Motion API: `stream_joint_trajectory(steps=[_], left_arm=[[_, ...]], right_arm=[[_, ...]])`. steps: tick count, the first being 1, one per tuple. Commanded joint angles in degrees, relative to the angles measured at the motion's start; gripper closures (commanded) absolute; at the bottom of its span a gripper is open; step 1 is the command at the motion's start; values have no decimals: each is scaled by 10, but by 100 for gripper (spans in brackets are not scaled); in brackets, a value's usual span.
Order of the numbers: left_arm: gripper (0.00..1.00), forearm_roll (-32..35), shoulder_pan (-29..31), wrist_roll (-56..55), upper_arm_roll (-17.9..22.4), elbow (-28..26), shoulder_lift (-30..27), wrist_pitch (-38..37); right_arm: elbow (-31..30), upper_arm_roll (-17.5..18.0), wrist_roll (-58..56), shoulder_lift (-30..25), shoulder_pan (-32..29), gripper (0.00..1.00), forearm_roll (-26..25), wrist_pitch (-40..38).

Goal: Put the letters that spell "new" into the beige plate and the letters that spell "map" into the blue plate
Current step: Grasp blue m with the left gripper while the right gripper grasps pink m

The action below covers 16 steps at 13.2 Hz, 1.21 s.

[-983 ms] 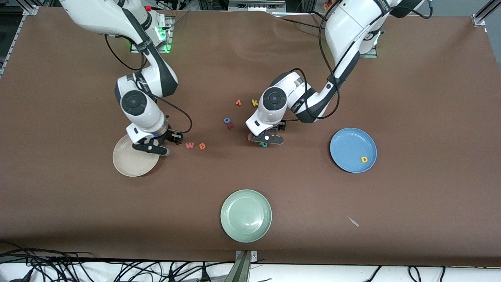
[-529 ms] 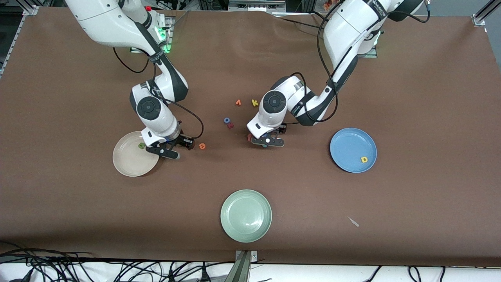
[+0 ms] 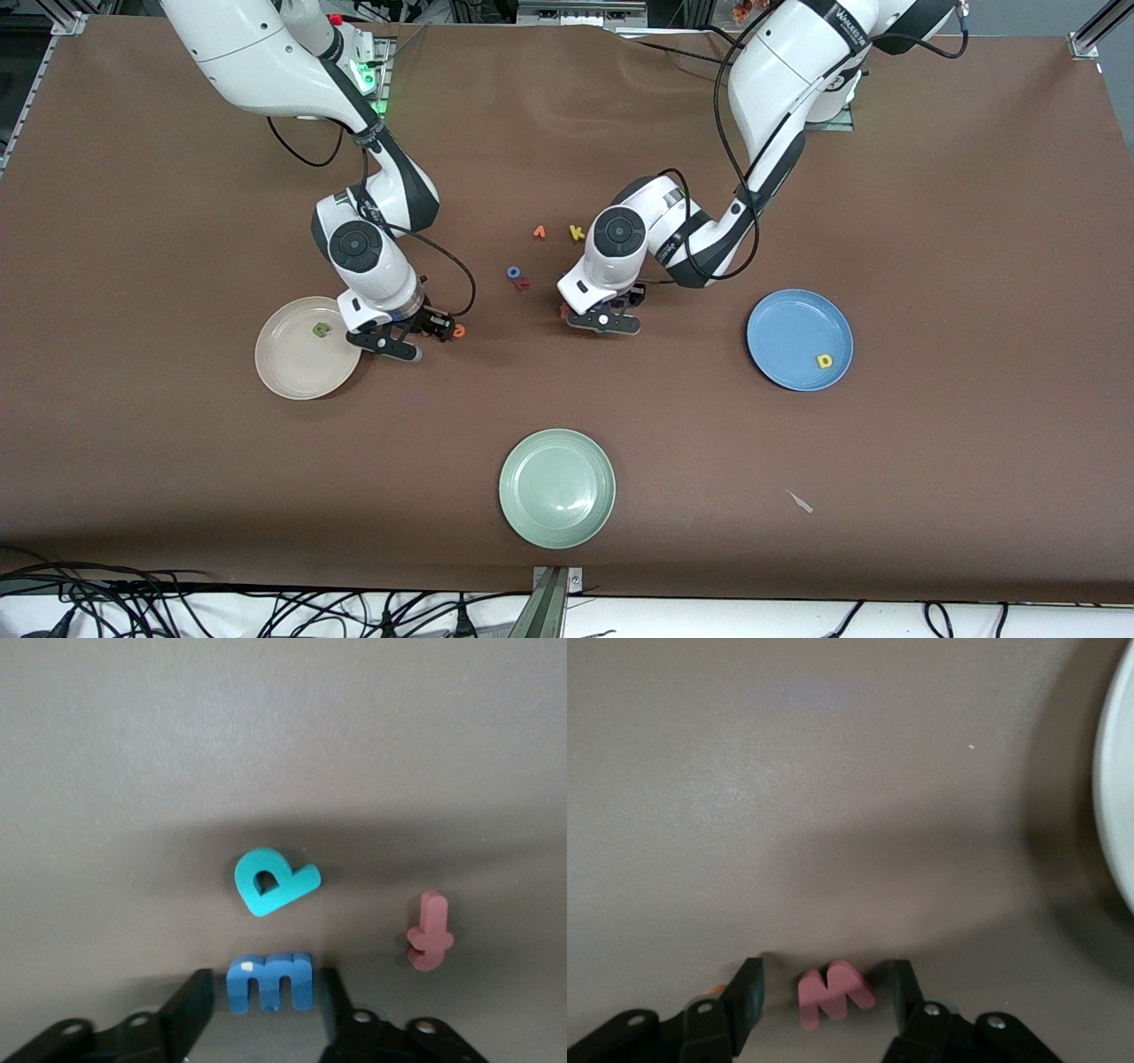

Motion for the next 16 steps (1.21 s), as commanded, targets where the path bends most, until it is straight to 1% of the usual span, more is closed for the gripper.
stream_joint_trajectory(steps=[1, 3, 4, 5, 7, 9, 12, 14, 15, 16], left_arm=[[100, 26, 0, -10, 6, 7, 7, -6], [100, 26, 6, -5, 6, 11, -14, -51], [100, 26, 19, -2, 4, 11, -35, -73], [100, 19, 36, 13, 1, 9, -53, -99], [100, 18, 84, 76, -17, 8, -74, -158], [100, 17, 133, 131, -39, 9, -98, -202], [100, 19, 194, 248, -45, 8, -110, -259], [99, 19, 252, 354, -45, 7, -113, -278], [99, 18, 273, 394, -45, 4, -113, -283], [99, 21, 289, 412, -45, -8, -113, -280]], right_arm=[[-3, 2, 12, 4, 0, 33, -2, 4], [-14, 2, 17, -1, 0, 33, 0, 6], [-16, 2, 24, -3, 0, 33, 0, 6], [-19, 2, 33, -4, 0, 34, 0, 6], [-22, 4, 41, -5, 0, 36, -1, 7], [-23, 4, 43, -5, 1, 44, -1, 7], [-23, 4, 46, -5, 1, 58, 0, 7], [-23, 4, 46, -5, 1, 70, 1, 9], [-23, 4, 46, -5, 1, 75, 1, 9], [-23, 4, 46, -5, 1, 81, 1, 9]])
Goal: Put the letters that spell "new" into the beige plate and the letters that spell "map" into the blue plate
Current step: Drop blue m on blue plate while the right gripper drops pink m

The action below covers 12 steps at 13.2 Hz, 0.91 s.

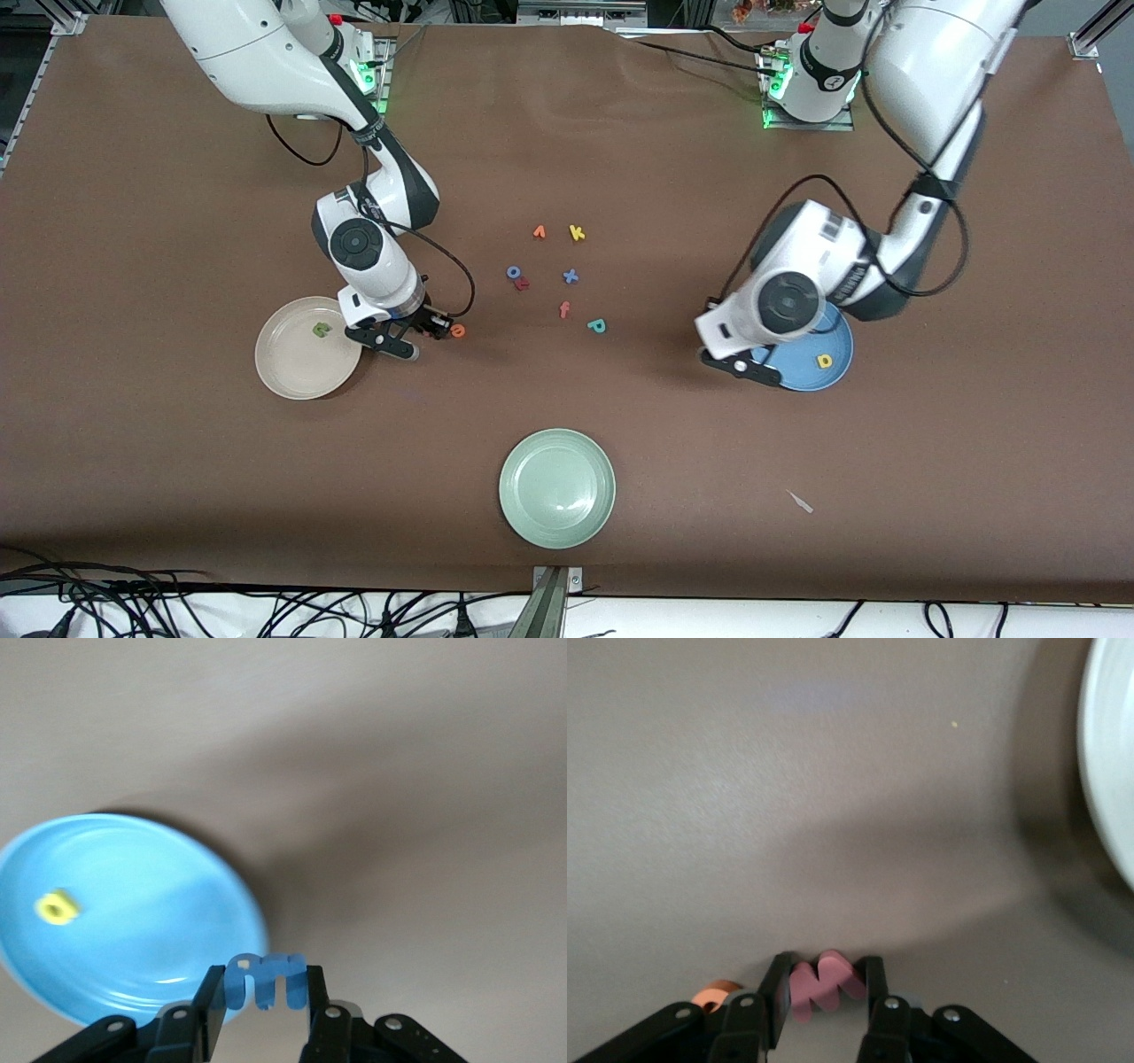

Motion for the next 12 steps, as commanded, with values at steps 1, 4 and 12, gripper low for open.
stream_joint_trajectory(steps=[1, 4, 12], left_arm=[[99, 19, 46, 56, -11, -34, -11, -4], [96, 26, 78, 60, -11, -93, -7, 51], [0, 19, 74, 50, -53, -112, -52, 90]], right_arm=[[-12, 2, 9, 0, 0, 84, 1, 8], [-10, 0, -13, -29, -2, 86, 1, -13], [-3, -45, -322, -103, -87, 84, 27, -157]])
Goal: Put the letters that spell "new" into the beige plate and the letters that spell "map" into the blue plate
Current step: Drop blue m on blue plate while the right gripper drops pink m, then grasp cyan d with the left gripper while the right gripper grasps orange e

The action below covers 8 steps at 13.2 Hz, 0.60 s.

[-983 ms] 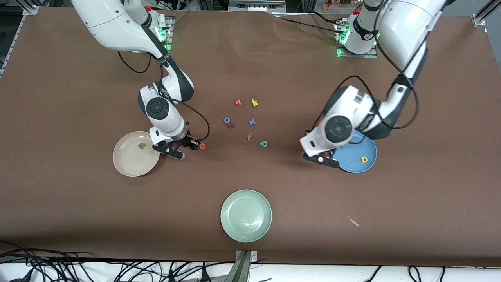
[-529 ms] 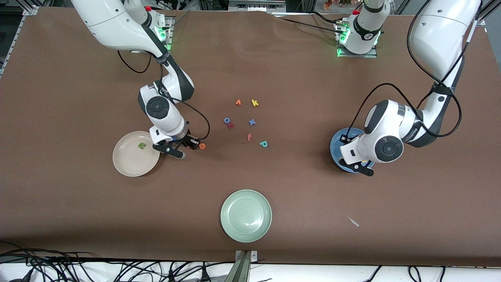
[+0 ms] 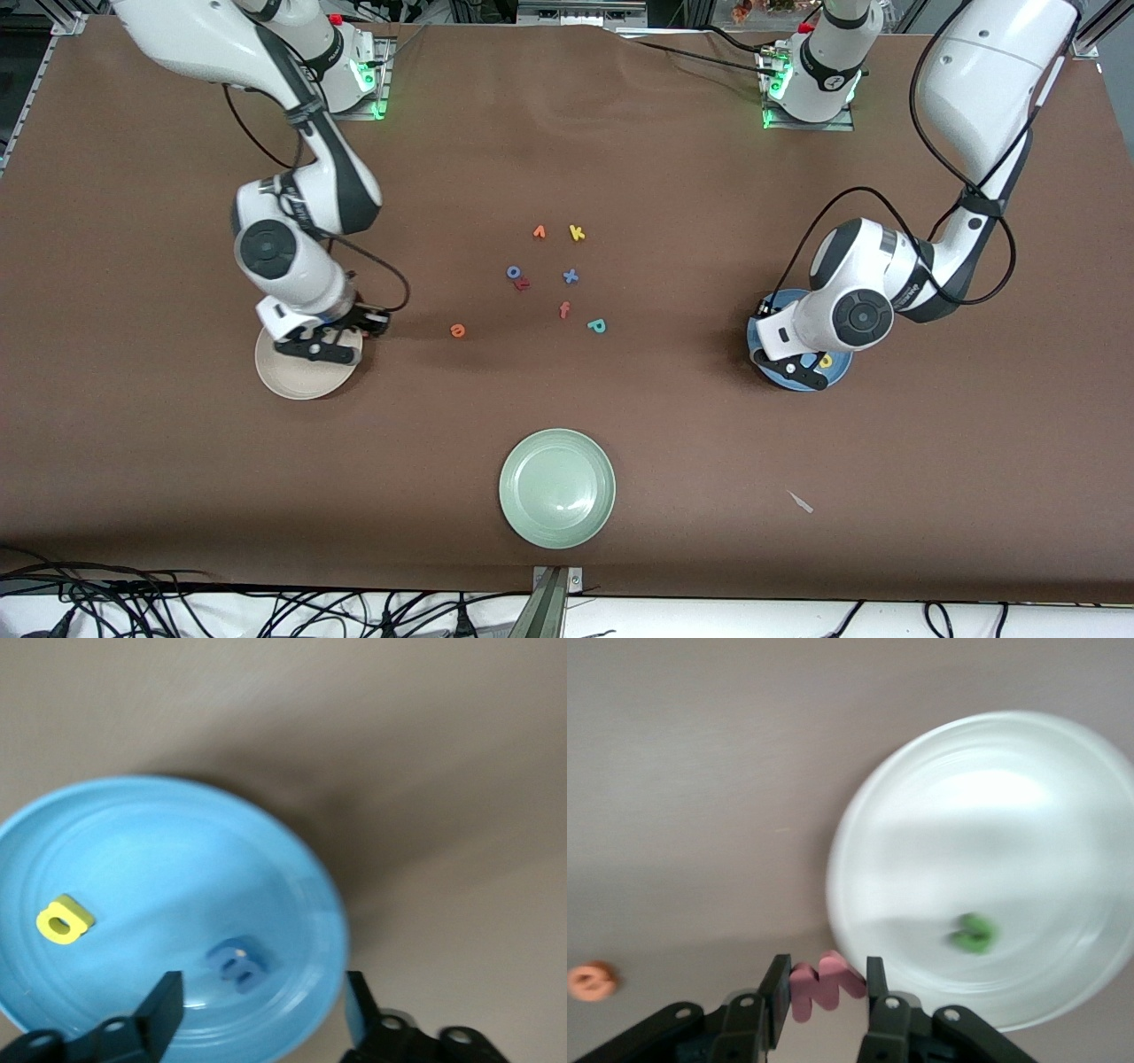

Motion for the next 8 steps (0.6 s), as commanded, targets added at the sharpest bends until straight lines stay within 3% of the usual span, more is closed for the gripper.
stream_joint_trajectory(steps=[1, 2, 4, 5, 6, 8], left_arm=[[0, 9, -14, -17, -30, 6, -26, -15], [0, 5, -22, -55, -39, 15, -26, -15], [0, -26, -58, -171, -51, 33, -17, -14], [0, -42, -74, -222, -50, 47, -6, -13], [0, -60, -89, -259, -51, 68, 15, -13], [0, -73, -125, -327, -50, 113, 41, -13]], right_arm=[[-13, -19, -64, -9, -7, 83, 11, -5], [-15, -19, -58, -8, -6, 80, 11, -4], [-18, -19, -54, -7, -7, 53, 24, -1], [-18, -19, -54, -6, -6, 46, 37, -1], [-17, -19, -49, -6, -6, 41, 47, -1], [-15, -12, -22, -4, -5, 39, 49, 0]])
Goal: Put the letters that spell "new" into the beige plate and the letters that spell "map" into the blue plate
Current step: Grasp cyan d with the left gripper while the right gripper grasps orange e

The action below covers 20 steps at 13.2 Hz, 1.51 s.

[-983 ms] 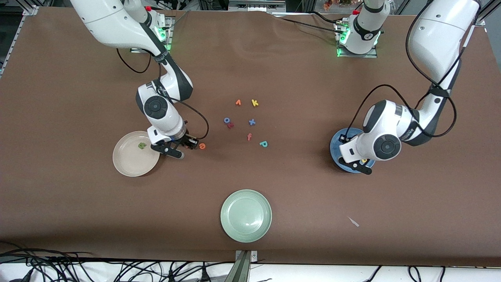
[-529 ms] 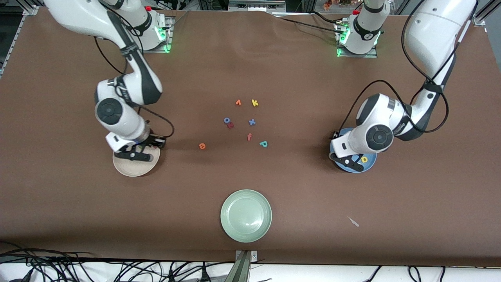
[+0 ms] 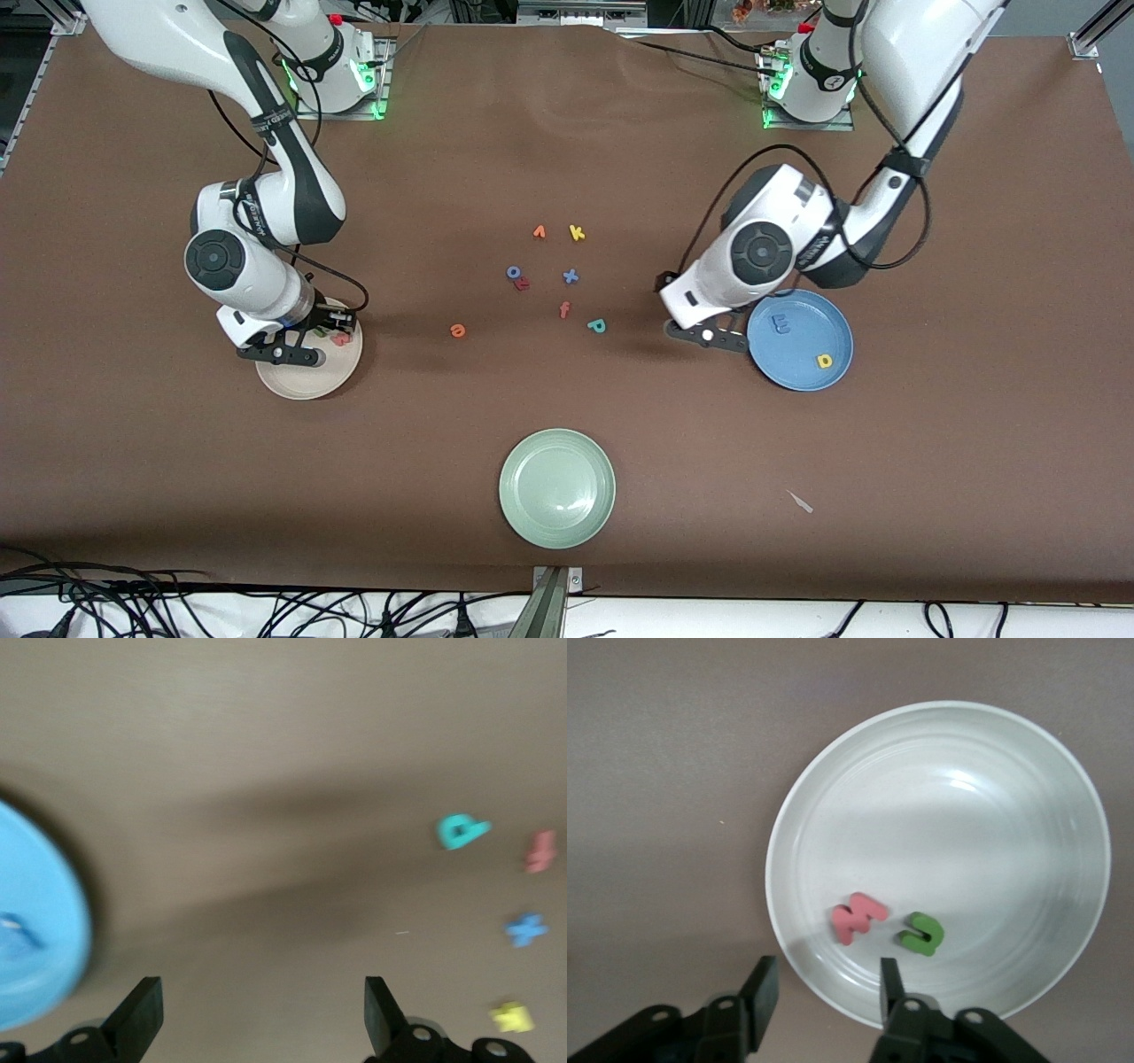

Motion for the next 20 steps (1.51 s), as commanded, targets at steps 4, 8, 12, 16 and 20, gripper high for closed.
stream_joint_trajectory(steps=[4, 8, 12, 16, 20], left_arm=[[0, -16, -74, -83, 4, 138, 93, -2], [0, 11, -96, 49, 6, 131, 117, 84], [0, 150, -125, 120, 11, 130, 136, 94], [0, 198, -134, 118, 12, 93, 152, 146], [23, 201, -131, 125, 15, 63, 156, 191]], right_arm=[[2, 56, 132, 19, 3, 36, 12, 38], [34, 76, 234, 63, 44, 33, 6, 80], [88, 75, 299, 109, 97, 33, -16, 82], [82, 75, 342, 128, 108, 33, -70, 112], [79, 73, 343, 128, 108, 33, -71, 113]])
